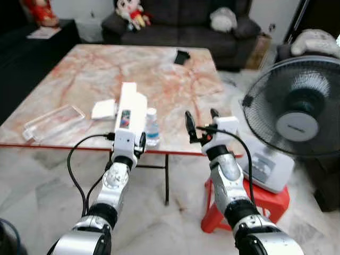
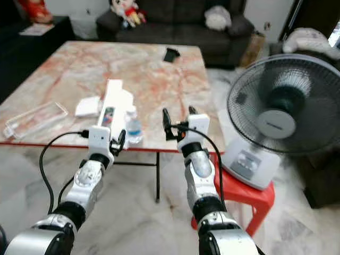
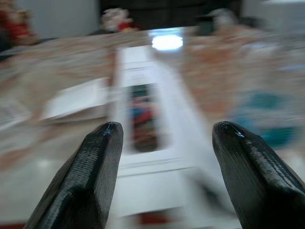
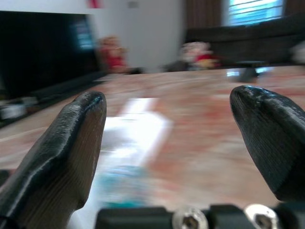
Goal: Picking trash to rubbish bin
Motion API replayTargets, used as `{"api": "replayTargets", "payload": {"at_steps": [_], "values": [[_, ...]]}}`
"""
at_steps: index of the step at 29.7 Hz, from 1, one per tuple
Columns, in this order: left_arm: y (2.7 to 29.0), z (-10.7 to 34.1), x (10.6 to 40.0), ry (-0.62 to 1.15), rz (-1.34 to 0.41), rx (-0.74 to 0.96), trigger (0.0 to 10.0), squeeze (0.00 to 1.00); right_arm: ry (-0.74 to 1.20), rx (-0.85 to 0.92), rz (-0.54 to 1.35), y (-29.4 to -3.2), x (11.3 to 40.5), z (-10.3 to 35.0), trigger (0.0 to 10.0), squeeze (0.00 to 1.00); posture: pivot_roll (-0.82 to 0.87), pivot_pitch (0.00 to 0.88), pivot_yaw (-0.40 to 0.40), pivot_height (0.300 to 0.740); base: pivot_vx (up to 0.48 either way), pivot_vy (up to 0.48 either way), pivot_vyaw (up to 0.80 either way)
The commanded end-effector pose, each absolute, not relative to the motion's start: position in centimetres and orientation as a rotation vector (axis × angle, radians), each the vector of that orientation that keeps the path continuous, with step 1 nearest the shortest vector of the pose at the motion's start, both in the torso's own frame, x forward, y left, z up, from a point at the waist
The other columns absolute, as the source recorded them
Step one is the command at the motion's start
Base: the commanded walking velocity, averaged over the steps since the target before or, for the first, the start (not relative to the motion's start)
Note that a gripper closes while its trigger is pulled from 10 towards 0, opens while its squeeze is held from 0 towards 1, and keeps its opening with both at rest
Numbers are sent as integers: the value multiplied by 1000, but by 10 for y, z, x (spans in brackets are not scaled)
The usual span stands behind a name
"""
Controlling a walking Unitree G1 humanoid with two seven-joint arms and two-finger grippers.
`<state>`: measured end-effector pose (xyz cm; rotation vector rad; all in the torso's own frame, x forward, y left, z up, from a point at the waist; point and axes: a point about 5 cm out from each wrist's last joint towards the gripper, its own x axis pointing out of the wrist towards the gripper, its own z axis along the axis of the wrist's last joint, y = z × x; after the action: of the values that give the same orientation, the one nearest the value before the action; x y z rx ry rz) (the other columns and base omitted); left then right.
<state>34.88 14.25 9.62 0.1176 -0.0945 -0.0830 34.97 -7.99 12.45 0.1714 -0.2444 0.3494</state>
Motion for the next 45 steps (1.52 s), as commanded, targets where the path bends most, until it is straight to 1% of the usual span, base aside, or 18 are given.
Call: {"api": "replayTargets", "payload": {"at_steps": [1, 13, 22, 27, 32, 45], "values": [[144, 98, 349, -106, -73, 116, 10000, 0, -268, 162, 368, -78, 350, 130, 10000, 0, 30, 0, -18, 740, 285, 0, 706], [144, 98, 349, -109, -68, 115, 10000, 0, -260, 157, 367, -79, 351, 129, 10000, 0, 29, 0, -18, 740, 287, 0, 59], [145, 99, 349, -113, -62, 114, 10000, 0, -269, 153, 387, -76, 350, 130, 10000, 0, 30, 0, -19, 740, 285, 0, 709], [145, 99, 349, -116, -61, 114, 10000, 0, -268, 156, 384, -77, 350, 130, 10000, 0, 30, 0, -19, 740, 285, 0, 0], [145, 101, 349, -133, -58, 90, 10000, 0, -269, 177, 382, -78, 351, 131, 10000, 0, 30, 0, -19, 740, 0, 0, 0], [145, 100, 349, -125, -63, 93, 10000, 0, -262, 175, 379, -78, 351, 131, 10000, 0, 30, 0, -20, 740, 0, 0, 0]]}}
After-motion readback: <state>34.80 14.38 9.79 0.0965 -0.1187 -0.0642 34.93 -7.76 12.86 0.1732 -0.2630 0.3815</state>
